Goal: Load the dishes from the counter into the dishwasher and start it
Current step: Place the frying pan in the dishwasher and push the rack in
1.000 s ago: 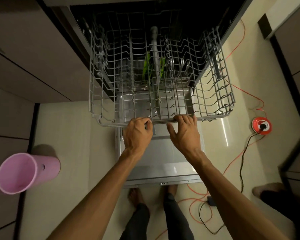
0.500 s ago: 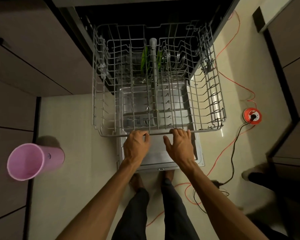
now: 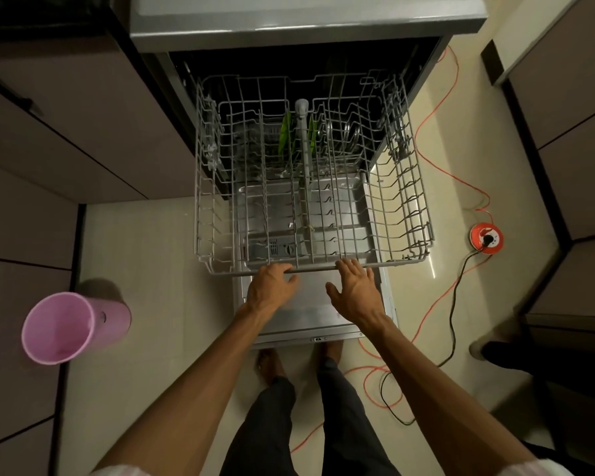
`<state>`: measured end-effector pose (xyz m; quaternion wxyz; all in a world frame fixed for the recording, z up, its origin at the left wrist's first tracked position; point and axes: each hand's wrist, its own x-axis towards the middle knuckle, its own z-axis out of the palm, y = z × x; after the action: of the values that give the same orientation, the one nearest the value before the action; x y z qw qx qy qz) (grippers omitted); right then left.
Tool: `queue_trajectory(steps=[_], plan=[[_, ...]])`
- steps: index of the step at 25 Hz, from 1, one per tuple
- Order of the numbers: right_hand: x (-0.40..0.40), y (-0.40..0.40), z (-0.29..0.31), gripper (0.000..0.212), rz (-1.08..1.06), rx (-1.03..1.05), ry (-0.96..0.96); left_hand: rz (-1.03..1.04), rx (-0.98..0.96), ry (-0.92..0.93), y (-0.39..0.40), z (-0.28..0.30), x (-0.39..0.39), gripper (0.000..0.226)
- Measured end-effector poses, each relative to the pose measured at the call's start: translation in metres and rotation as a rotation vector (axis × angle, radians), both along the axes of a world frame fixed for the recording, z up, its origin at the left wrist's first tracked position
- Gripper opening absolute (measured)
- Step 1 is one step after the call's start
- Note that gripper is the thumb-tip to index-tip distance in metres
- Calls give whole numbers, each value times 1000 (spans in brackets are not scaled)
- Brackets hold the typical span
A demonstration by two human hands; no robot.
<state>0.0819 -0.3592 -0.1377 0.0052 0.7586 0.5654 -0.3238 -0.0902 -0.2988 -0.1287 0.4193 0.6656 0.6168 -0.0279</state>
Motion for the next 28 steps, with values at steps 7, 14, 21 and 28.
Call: queue_trajectory(steps=[7,14,21,28], plan=[[-15,17,53,53,-4,23,8,35,35,-59,4,51,-1,31],[-35,11,138,50,49,354,80,-1,325,-123,-12,141,-13,51],[-51,-13,207,55,-46,484,166,59,498,-232,-24,213,-33,52],[-71,-22,248,59,-159,600,230,159,542,-311,-40,246,-53,50]])
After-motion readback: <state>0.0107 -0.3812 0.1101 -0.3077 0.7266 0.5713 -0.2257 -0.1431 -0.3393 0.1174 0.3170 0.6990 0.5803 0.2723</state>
